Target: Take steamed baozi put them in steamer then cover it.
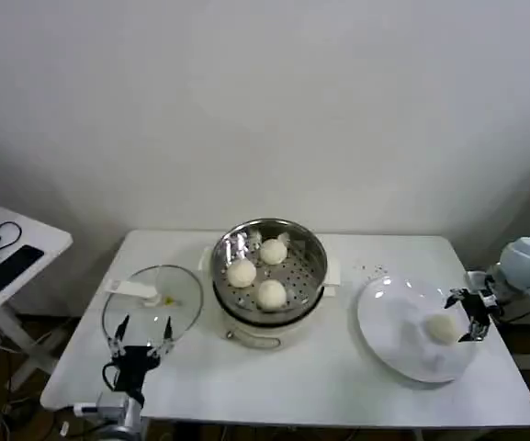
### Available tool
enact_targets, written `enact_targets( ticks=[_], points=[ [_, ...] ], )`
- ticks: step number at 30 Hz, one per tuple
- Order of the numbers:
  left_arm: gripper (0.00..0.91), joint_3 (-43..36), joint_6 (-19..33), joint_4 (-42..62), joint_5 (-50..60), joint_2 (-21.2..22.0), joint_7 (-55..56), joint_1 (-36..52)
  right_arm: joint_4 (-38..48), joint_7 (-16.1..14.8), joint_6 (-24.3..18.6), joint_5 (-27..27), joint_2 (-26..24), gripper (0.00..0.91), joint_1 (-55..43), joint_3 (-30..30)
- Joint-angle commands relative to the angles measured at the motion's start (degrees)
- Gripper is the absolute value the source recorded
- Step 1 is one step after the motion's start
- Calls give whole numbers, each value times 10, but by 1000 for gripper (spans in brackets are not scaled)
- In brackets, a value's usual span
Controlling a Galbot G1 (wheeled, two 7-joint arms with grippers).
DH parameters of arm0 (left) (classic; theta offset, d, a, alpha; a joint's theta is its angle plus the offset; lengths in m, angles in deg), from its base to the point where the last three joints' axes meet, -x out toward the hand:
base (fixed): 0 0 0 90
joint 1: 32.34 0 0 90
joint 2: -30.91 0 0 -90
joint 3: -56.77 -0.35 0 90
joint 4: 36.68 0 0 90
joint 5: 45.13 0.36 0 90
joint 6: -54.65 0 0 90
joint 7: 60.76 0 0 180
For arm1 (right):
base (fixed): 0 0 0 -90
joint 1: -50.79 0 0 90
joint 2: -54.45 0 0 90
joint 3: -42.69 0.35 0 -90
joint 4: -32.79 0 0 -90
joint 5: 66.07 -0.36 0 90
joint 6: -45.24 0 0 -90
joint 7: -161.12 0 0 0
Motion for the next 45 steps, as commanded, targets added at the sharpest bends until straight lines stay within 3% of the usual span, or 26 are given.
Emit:
enact_targets(
  ticks=[1, 11, 23, 31, 38, 45],
  points=[
    [907, 1, -2, 3, 0, 0, 3, 1, 65, -3, -18, 38, 37, 907, 43, 39],
    [907, 1, 0, 10, 1, 2, 2, 1, 82, -3, -18, 36, 66, 907, 39, 37],
    [907, 2, 2, 13, 0, 3, 2, -1, 80, -9, -2, 12, 65, 907, 38, 36],
    [907, 2, 3, 14, 0, 4, 1, -1, 79, -9, 7, -4, 64, 736, 29, 27],
    [907, 2, 3, 15, 0, 4, 1, 0, 73, -6, 11, -12, 61, 705, 25, 17],
    [907, 3, 5, 16, -1, 5, -1, -2, 53, 3, 44, -96, 49, 705, -46, -45]
  ],
)
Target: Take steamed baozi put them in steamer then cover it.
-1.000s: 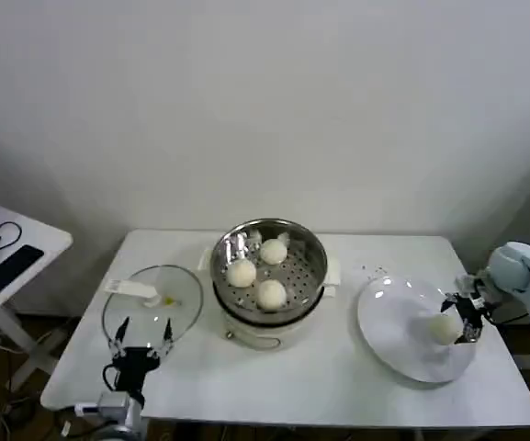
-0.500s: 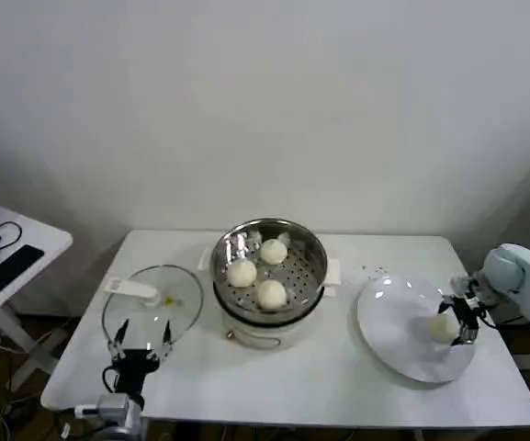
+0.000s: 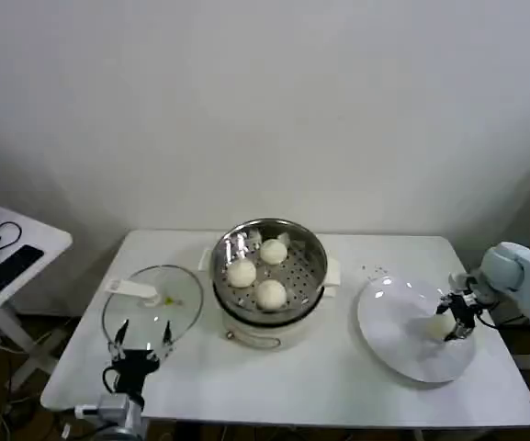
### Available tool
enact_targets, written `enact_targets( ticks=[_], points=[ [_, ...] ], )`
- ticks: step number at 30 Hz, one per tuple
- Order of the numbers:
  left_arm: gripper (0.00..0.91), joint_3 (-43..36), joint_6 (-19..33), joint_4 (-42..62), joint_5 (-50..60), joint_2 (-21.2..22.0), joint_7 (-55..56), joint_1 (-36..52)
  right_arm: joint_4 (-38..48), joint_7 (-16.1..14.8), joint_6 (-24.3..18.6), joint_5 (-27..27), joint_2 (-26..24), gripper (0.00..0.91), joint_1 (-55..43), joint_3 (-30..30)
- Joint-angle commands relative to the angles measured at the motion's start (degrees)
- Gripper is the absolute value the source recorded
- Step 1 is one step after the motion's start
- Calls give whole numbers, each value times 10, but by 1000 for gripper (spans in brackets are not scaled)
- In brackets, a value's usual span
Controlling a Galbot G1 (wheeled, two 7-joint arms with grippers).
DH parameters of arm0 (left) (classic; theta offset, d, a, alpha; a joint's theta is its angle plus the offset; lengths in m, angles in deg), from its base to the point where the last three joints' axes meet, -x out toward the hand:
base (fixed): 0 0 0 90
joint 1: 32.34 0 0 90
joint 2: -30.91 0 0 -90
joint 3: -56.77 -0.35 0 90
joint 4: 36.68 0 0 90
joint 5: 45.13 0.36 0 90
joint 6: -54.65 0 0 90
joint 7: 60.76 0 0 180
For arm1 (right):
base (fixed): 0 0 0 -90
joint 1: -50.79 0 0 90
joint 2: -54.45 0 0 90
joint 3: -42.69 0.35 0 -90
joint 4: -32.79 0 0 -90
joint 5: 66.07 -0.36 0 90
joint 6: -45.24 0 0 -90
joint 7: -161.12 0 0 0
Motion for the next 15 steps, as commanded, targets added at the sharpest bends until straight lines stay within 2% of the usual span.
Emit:
enact_targets(
  ticks=[1, 5, 7, 9, 11, 15],
  points=[
    [907, 0, 2, 1, -1, 1, -2, -2, -17, 9, 38, -100, -9, 705, -91, -81],
    [907, -2, 4, -1, -2, 2, -3, -2, -34, 13, 66, -191, -7, 705, -196, -188],
    [907, -4, 6, -2, -3, 3, -3, -2, -45, 17, 80, -257, 4, 705, -281, -263],
    [907, -6, 7, -3, -5, 4, -4, -2, -51, 20, 91, -303, 18, 705, -329, -309],
    [907, -7, 8, -5, -7, 4, -5, -2, -54, 22, 102, -355, 46, 705, -409, -365],
    [907, -11, 11, -6, -13, 6, -5, 0, -53, 22, 111, -432, 111, 705, -486, -439]
  ],
)
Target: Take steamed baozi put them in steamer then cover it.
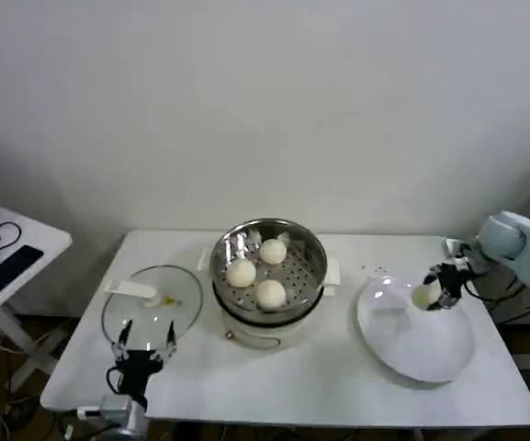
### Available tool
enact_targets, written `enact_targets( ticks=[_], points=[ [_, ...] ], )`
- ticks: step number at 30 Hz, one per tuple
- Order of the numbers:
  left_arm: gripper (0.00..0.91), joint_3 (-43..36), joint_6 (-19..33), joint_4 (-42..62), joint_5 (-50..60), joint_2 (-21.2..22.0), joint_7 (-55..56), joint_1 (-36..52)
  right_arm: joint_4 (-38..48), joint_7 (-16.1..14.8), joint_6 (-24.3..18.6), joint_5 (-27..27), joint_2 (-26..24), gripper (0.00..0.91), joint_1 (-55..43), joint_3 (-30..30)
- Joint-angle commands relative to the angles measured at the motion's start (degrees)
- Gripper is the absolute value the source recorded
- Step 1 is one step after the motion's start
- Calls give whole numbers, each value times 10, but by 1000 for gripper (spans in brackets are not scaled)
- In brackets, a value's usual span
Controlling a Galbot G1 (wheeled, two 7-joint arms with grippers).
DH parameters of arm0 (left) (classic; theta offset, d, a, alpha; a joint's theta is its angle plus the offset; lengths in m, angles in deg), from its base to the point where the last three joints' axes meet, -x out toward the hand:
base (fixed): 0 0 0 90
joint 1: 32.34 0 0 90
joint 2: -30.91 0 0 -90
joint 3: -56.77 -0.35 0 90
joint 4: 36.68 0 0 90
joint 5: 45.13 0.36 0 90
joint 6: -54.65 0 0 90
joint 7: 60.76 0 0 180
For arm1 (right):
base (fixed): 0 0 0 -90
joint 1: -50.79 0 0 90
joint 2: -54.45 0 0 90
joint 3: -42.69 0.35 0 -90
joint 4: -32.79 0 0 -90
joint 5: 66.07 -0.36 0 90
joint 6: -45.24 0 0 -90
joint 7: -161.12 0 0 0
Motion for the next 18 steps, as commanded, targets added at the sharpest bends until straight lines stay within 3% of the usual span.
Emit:
enact_targets(
  ticks=[1, 11, 18],
  points=[
    [907, -5, 4, -2, -9, 3, 0, 2, -16, 8, 51, -266, 117, 705, -295, -268],
    [907, -5, 9, -11, -28, 0, -1, 4, 13, 28, 72, -362, 268, 705, -313, -288],
    [907, -5, 8, -11, -26, 0, -5, 6, 26, 44, 76, -381, 347, 705, -285, -285]
  ],
)
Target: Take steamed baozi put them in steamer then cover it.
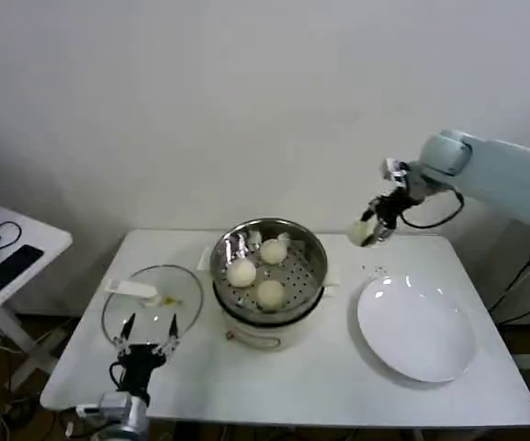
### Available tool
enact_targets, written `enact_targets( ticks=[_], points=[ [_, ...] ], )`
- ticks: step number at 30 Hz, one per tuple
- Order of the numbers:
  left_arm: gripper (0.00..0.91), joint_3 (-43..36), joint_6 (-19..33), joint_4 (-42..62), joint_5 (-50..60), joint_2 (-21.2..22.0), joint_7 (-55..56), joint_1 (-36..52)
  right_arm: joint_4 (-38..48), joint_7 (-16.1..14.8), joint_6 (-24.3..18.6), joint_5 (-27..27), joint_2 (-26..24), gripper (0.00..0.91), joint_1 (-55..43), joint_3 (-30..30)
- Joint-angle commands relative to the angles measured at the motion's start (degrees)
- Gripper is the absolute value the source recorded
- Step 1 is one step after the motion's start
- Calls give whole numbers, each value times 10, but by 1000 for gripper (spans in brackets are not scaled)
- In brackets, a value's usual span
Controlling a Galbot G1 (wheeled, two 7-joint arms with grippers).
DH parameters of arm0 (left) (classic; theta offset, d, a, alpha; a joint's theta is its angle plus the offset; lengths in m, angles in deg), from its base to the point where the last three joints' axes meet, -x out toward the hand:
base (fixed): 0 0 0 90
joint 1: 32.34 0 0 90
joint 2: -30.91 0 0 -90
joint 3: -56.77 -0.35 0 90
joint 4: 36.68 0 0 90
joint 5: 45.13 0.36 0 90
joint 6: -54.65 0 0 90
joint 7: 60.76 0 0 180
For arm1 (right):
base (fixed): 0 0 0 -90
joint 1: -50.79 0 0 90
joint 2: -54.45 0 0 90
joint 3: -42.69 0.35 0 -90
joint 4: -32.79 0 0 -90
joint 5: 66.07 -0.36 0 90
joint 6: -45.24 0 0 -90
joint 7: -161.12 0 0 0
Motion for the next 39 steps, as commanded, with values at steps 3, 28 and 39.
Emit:
enact_targets(
  ticks=[3, 28, 39],
  points=[
    [907, -1, 3, 7, -5, -1, -5, 4, 20, 26, 19, -108, 178, 705, -24, -50],
    [907, 8, 1, 14, -20, -4, -5, 9, 8, 55, 25, -73, 186, 705, 59, -58],
    [907, 8, -3, 12, -22, -3, -5, 11, 13, 53, 24, -68, 181, 705, 57, -63]
  ],
)
